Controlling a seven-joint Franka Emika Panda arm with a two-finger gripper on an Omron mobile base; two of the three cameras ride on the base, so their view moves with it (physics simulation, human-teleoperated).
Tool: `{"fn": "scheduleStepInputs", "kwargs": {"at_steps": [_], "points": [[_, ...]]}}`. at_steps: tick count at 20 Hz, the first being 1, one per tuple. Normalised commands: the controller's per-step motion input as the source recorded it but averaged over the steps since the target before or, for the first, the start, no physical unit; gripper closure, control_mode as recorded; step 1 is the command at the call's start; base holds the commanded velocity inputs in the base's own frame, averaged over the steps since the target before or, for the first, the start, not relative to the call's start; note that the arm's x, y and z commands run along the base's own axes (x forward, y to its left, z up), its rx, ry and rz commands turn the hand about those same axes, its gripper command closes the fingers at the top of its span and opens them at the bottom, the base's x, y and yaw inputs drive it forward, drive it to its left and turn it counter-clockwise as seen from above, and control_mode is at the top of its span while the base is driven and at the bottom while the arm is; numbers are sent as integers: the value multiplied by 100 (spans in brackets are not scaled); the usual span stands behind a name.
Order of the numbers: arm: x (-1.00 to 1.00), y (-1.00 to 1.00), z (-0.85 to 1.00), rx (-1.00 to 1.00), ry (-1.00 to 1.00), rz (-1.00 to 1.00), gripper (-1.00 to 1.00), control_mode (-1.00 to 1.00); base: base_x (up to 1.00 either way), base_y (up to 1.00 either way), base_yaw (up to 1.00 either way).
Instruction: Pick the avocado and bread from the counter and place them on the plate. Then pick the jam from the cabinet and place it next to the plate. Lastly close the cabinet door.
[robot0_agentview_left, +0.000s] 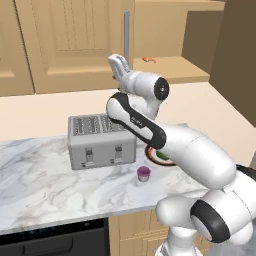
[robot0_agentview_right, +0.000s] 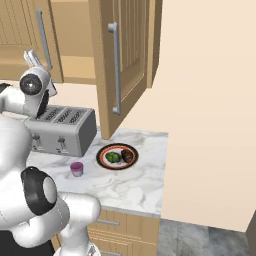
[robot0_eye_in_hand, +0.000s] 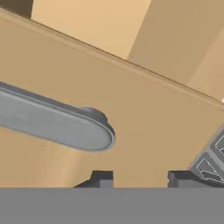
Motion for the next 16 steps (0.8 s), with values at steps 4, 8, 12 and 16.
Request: {"fn": "scheduleStepInputs", "kwargs": {"at_steps": [4,8,12,16], "points": [[-59,0,0,-4,0,32,-100,-100,0,0,0],[-100,0,7,-5,0,11,-100,-100,0,0,0],[-100,1,39,-4,-10,3,-100,-100,0,0,0],[-100,1,82,-6,-16,0,-100,-100,0,0,0]]}}
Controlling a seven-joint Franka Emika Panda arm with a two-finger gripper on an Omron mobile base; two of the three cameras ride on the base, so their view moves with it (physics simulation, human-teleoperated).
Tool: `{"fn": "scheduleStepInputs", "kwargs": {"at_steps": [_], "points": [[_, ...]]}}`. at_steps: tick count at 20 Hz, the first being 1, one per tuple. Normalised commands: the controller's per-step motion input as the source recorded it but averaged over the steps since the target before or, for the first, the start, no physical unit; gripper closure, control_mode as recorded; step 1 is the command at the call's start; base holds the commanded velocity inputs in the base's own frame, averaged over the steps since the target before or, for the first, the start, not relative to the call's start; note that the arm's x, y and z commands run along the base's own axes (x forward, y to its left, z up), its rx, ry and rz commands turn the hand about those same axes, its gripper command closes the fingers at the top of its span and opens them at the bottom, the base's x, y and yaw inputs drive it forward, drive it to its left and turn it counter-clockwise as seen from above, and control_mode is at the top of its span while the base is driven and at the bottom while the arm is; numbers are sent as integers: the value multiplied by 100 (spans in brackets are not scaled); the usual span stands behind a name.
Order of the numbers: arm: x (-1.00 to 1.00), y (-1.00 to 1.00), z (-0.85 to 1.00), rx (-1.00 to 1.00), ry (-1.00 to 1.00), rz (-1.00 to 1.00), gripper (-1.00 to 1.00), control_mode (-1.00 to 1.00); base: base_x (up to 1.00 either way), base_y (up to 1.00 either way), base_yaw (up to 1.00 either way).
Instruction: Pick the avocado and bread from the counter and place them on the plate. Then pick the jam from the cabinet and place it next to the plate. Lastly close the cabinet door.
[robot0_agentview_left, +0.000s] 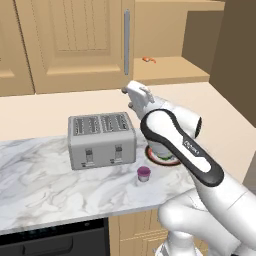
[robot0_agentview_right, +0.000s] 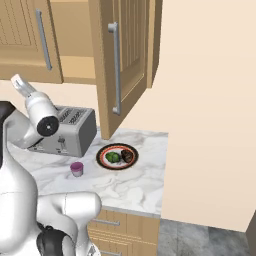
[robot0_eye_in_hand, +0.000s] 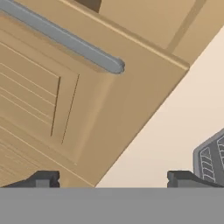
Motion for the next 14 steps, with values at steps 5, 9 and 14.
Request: {"fn": "scheduleStepInputs", "kwargs": {"at_steps": [5,9,14], "points": [[-97,0,71,-11,-4,1,-100,-100,0,0,0],[-79,-12,61,-7,7,0,-100,-100,0,0,0],[-51,-23,40,-6,29,-11,-100,-100,0,0,0]]}}
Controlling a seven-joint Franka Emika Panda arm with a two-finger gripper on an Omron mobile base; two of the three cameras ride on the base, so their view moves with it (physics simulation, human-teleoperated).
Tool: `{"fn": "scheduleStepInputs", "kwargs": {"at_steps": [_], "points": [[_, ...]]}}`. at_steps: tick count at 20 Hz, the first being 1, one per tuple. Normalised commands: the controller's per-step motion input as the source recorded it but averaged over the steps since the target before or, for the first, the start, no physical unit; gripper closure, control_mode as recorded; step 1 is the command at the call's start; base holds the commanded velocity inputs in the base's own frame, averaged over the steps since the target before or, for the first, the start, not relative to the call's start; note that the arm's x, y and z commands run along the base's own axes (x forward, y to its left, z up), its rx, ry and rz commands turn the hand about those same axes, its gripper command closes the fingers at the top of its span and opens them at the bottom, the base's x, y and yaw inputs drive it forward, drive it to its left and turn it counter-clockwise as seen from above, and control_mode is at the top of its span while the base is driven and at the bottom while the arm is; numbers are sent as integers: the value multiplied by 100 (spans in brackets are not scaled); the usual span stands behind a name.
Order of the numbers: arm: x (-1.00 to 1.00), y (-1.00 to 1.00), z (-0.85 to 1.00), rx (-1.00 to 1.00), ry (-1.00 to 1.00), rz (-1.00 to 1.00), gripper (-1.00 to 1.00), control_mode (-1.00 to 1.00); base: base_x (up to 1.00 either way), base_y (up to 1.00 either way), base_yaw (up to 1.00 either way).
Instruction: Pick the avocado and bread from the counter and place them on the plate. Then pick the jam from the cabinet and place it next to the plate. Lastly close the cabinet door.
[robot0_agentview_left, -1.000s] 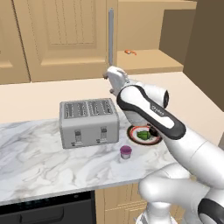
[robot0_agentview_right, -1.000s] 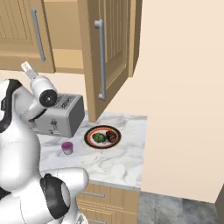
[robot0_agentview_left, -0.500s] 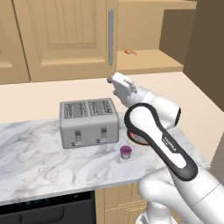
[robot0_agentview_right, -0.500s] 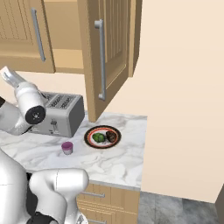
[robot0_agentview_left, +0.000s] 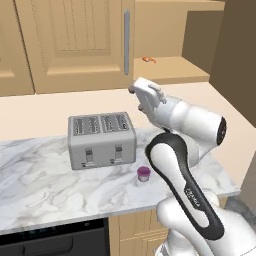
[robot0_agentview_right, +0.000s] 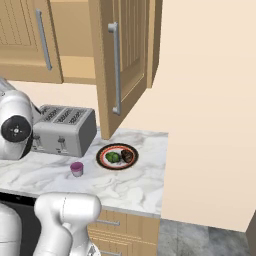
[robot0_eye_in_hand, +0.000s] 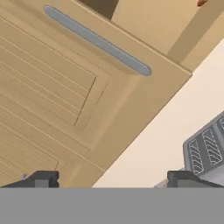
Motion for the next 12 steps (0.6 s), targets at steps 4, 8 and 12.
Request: {"fn": "scheduleStepInputs", "kwargs": {"at_steps": [4,8,12], "points": [[-29,-40,20,-3,40,-14,-100,-100,0,0,0],[-39,-48,10,0,30,-9,-100,-100,0,0,0],[-65,-44,0,0,4,-1,-100,-100,0,0,0]]}}
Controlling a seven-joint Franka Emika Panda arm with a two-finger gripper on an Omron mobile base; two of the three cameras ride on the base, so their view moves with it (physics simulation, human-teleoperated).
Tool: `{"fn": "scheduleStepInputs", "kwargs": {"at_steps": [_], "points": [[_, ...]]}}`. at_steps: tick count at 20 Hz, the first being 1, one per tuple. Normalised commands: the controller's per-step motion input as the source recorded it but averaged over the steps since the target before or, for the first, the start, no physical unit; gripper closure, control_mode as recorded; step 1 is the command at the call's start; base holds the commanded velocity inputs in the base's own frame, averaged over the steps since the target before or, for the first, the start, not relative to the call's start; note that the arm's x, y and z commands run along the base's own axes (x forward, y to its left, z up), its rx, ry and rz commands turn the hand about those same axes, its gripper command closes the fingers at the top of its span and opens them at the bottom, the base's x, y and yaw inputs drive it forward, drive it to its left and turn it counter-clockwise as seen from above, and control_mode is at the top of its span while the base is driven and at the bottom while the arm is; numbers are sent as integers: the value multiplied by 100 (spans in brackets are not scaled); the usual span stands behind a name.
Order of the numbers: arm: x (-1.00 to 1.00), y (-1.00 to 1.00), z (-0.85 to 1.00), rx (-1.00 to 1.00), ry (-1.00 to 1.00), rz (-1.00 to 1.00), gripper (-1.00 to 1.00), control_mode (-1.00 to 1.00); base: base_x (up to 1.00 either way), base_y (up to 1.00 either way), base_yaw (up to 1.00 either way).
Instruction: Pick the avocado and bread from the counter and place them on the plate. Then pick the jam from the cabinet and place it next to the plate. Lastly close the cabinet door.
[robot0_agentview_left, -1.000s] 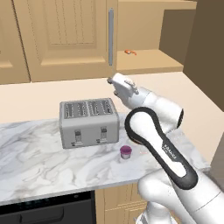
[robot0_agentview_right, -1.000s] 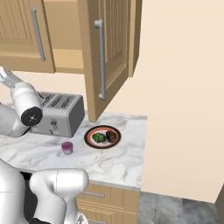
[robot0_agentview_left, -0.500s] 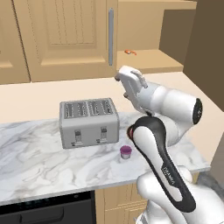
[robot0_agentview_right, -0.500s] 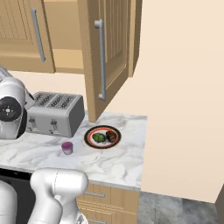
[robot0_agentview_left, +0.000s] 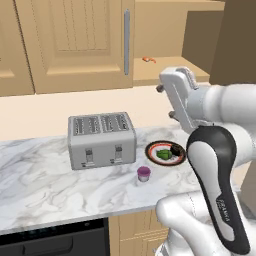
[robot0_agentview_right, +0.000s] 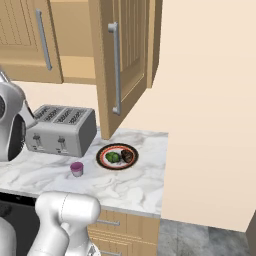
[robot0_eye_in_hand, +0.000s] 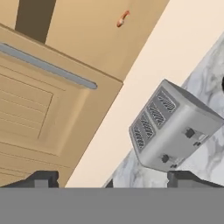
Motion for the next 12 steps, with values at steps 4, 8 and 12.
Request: {"fn": "scheduleStepInputs", "kwargs": {"at_steps": [4,8,12], "points": [[-84,-38,0,0,-7,0,-100,-100,0,0,0],[-96,-36,-1,0,-24,0,-100,-100,0,0,0],[-64,-30,-7,0,-26,0,-100,-100,0,0,0]]}}
